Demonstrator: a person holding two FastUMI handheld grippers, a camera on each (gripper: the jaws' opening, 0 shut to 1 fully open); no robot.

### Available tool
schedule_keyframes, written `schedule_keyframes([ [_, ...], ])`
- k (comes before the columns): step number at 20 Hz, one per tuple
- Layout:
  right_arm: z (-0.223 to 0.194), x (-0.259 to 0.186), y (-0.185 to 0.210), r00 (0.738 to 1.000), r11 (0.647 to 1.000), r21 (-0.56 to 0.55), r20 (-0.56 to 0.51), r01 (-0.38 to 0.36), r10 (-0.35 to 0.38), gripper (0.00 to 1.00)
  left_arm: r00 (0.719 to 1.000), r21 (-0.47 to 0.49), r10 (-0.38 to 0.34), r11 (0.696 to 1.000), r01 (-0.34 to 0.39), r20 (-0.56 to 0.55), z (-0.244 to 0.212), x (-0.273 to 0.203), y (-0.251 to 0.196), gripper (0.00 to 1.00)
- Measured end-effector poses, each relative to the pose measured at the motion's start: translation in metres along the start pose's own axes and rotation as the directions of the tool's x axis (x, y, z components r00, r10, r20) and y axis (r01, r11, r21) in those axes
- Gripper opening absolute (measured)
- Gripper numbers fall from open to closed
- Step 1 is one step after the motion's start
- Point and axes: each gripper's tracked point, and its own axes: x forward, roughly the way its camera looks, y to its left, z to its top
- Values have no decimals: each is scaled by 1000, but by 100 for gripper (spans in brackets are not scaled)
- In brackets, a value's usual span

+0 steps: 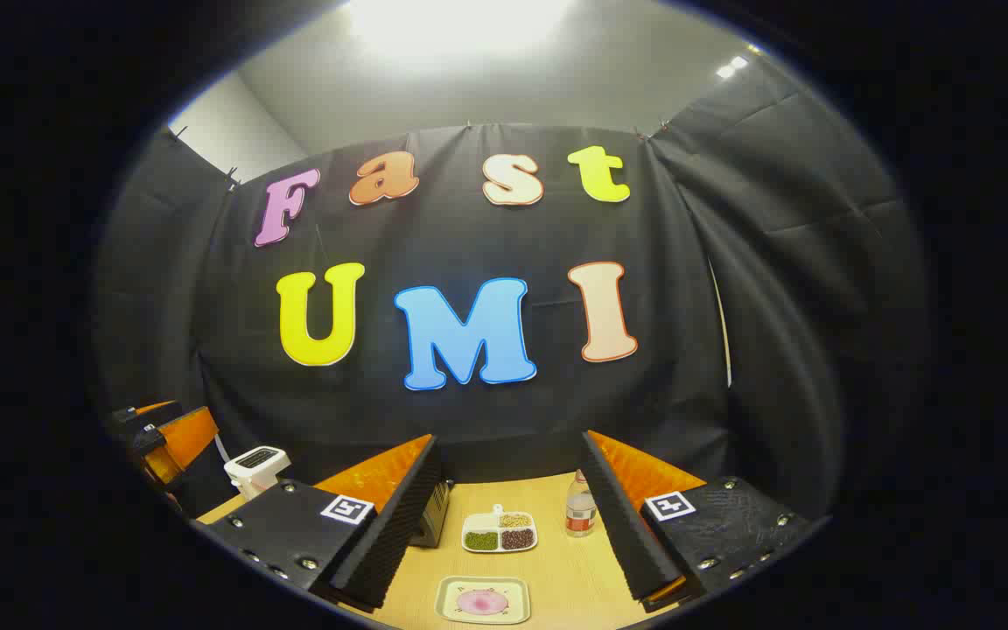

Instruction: Open the electric oven with the left hand, put the food in, and close the electric oven.

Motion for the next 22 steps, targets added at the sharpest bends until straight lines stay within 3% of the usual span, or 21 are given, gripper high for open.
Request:
schedule_keyframes([
  [4,4,-1,-2,1000,999,-36,18,2,-1,97,1000,-20,0,1000,0,-20,-7,2,-3,97],
  [6,2,-2,6,999,999,-16,18,-33,33,94,1000,-16,-2,1000,2,-19,-6,2,-4,97],
  [7,3,-1,8,999,999,-10,22,-46,46,97,1000,-9,3,1000,-3,-10,-2,2,-3,97],
  [8,5,0,6,999,999,-13,27,-45,45,94,1000,-6,12,1000,-12,4,2,1,-1,100],
  [9,7,2,5,999,999,-17,28,-43,43,97,1000,-12,11,1000,-11,8,3,1,-2,97],
  [12,12,6,8,998,999,-24,43,-42,43,97,999,-48,-34,998,33,-15,-3,4,-14,100],
  [14,11,9,10,998,999,-19,40,-41,42,97,1000,-62,-23,998,22,-12,0,8,-11,100],
  [15,13,9,11,998,999,-12,44,-40,40,97,999,-70,-32,997,31,-15,0,10,-14,91],
  [16,14,9,10,998,999,-11,50,-35,36,97,999,-72,-45,996,44,-20,-2,14,-18,100],
  [17,13,10,9,998,999,-19,50,-32,33,97,998,-65,-52,997,51,-22,-2,17,-18,100],
  [18,11,11,8,998,999,-26,45,-32,33,97,998,-55,-54,997,53,-26,-3,20,-16,91],
  [19,8,11,8,999,999,-27,37,-33,34,94,998,-49,-60,997,58,-33,-5,25,-15,91],
  [21,1,11,7,999,999,-19,18,-37,38,97,997,-44,-57,998,54,-55,-18,37,-10,100],
  [22,-3,11,8,999,999,-14,5,-38,38,97,996,-52,-51,998,48,-69,-25,44,-5,100],
])
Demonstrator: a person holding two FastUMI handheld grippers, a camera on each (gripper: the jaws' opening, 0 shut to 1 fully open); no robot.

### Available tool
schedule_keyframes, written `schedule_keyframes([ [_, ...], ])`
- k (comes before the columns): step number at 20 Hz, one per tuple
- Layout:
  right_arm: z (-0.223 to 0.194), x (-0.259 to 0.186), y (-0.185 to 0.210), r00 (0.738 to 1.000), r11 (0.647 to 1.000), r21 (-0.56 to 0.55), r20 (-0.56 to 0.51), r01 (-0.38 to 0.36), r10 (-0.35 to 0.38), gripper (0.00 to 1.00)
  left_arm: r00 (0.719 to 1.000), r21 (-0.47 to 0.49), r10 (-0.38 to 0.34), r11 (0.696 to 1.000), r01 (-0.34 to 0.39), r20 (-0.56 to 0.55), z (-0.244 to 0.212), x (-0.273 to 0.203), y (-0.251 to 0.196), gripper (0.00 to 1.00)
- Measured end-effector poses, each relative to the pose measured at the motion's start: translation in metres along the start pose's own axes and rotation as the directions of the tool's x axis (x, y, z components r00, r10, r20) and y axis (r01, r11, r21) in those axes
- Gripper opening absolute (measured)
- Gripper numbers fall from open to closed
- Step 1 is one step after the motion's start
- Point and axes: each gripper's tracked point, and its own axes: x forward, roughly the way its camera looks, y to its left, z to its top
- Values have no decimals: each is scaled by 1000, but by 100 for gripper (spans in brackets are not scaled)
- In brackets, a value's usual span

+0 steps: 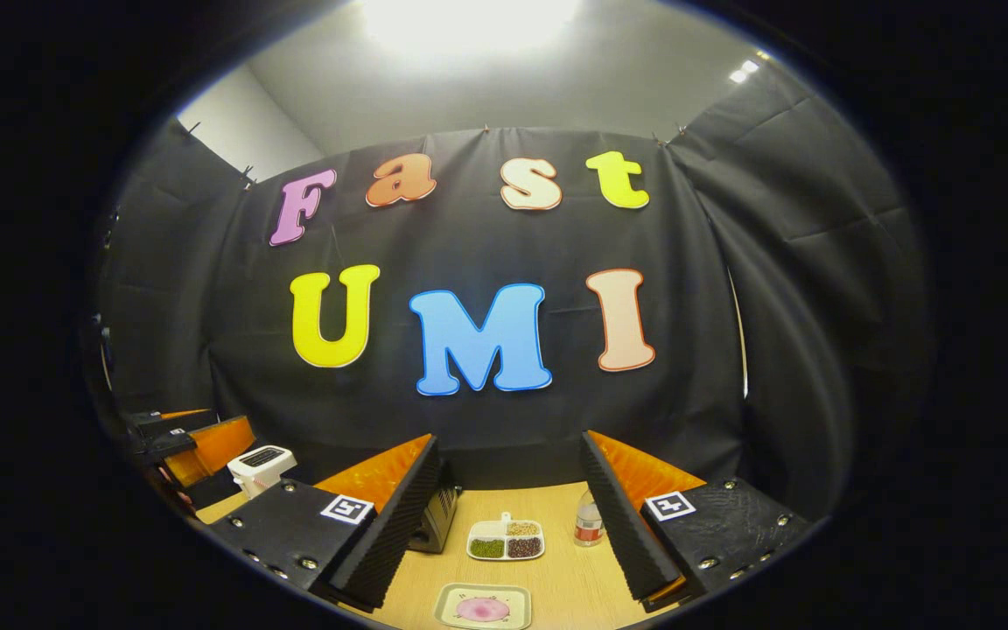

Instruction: Open the electric oven with the left hand, put the food in, and close the electric oven.

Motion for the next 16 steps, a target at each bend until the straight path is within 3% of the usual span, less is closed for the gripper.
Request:
schedule_keyframes([
  [1,-5,0,1,1000,1000,5,-17,-3,3,97,1000,-12,-4,1000,4,-20,-10,10,3,100],
  [2,-10,-1,1,999,1000,8,-32,-3,3,97,999,-24,-4,1000,3,-44,-21,19,8,91],
  [4,-17,-1,-2,999,1000,-4,-50,8,-9,98,994,-29,-12,1000,9,-107,-49,40,19,100],
  [14,-52,-1,-7,985,994,-54,-143,92,-99,97,930,80,3,996,29,-368,-189,147,75,97],
  [16,-54,1,-7,981,992,-69,-151,109,-118,97,912,74,-2,997,35,-410,-211,161,81,92],
])
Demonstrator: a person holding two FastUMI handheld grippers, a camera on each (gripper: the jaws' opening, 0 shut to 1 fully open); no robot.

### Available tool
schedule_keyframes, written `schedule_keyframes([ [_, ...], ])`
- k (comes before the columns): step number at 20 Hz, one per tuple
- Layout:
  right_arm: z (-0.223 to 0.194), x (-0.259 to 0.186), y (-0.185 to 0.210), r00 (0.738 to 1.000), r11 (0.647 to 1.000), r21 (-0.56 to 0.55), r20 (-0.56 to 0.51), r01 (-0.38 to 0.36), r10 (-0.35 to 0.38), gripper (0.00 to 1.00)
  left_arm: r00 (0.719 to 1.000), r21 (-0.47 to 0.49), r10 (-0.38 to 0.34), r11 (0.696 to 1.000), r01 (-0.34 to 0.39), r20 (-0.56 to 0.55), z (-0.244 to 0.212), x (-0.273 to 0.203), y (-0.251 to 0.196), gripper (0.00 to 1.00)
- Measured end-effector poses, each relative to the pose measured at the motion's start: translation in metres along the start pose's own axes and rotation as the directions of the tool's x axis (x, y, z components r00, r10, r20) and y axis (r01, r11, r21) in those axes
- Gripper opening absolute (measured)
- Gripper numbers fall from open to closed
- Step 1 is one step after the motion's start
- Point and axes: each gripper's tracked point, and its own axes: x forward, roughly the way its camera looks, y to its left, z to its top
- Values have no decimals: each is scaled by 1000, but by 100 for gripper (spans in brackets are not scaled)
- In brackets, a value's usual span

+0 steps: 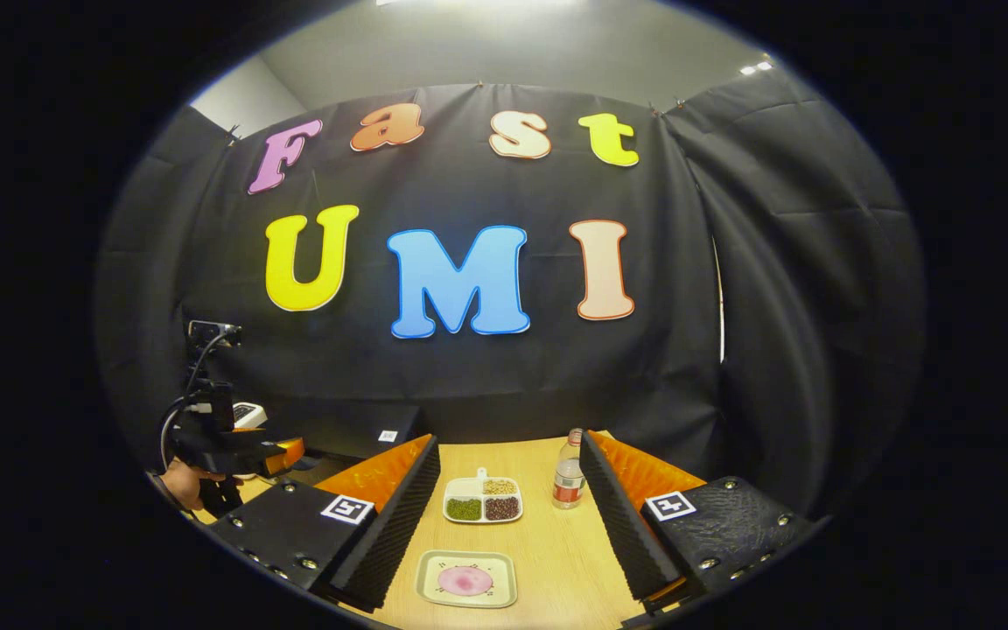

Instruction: Open the electric oven with the left hand, put the food in, and close the electric oven.

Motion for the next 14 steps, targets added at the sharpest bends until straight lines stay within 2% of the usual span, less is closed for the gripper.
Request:
schedule_keyframes([
  [1,0,1,0,1000,1000,-4,-5,10,-10,97,1000,6,6,1000,-6,-11,-8,11,4,100],
  [3,-2,3,-1,999,1000,-7,-12,31,-31,97,1000,22,11,1000,-10,-29,-15,24,8,98],
  [4,-2,2,-2,999,999,-7,-14,40,-40,97,999,28,12,1000,-11,-35,-19,31,10,92],
  [9,-5,8,2,998,998,-6,-31,57,-57,97,999,-18,22,1000,-23,-30,-23,47,16,100],
  [14,-3,13,15,999,1000,1,-23,26,-26,97,1000,-13,20,1000,-20,-12,-33,29,13,98],
])
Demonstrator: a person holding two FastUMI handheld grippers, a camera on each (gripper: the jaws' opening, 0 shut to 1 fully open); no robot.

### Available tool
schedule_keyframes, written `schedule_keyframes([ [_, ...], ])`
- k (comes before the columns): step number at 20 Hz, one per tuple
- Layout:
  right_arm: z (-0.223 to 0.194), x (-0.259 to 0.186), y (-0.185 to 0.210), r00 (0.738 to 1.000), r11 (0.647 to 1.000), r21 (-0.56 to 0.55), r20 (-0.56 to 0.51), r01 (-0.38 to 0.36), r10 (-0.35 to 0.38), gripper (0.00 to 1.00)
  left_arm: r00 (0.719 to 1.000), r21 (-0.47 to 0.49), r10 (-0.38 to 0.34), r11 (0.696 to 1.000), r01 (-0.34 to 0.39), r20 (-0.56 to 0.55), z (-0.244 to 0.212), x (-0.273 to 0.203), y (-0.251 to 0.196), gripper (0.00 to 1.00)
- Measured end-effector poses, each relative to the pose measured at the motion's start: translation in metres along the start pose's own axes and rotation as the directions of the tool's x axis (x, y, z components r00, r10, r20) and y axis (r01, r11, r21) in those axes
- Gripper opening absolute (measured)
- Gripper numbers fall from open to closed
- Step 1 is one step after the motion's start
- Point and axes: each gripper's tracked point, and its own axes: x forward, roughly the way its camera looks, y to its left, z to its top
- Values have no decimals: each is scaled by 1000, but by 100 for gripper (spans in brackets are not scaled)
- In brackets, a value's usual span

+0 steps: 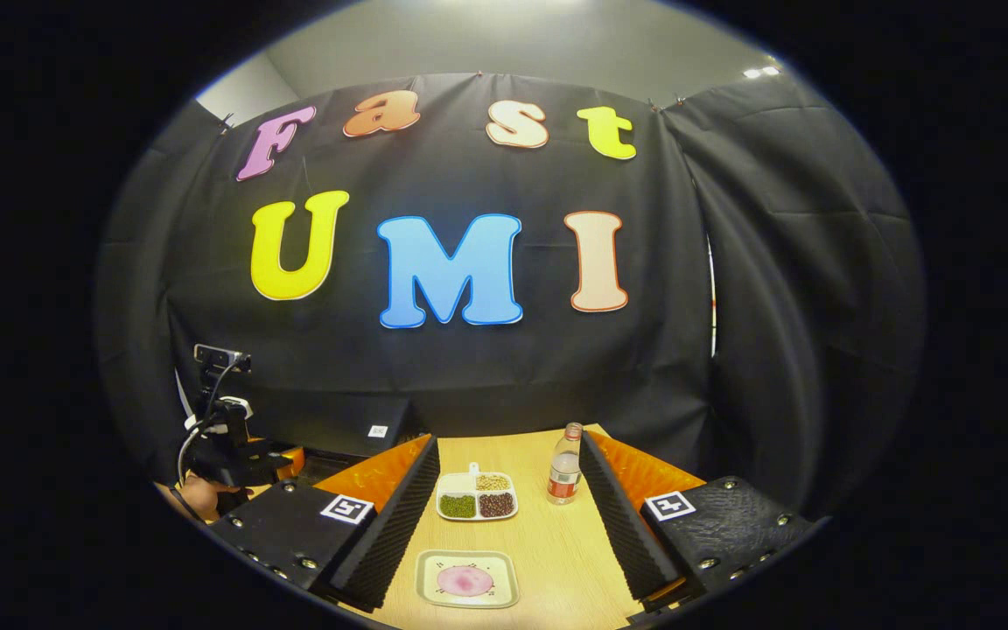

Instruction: Open the electric oven with the left hand, put the food in, and close the electric oven.

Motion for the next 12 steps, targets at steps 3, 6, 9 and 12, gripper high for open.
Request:
schedule_keyframes([
  [3,1,3,8,1000,1000,14,5,-24,24,94,1000,24,5,1000,-5,-3,-16,-19,-2,98],
  [6,-2,3,11,999,999,28,-2,-41,41,97,1000,42,8,999,-7,-29,-37,-36,-4,98],
  [9,-7,2,11,999,999,19,-6,-42,42,97,997,60,10,998,-6,-71,-60,-48,-7,97],
  [12,-12,-1,10,999,999,25,-19,-42,43,97,994,47,2,999,3,-109,-81,-54,-6,100],
])
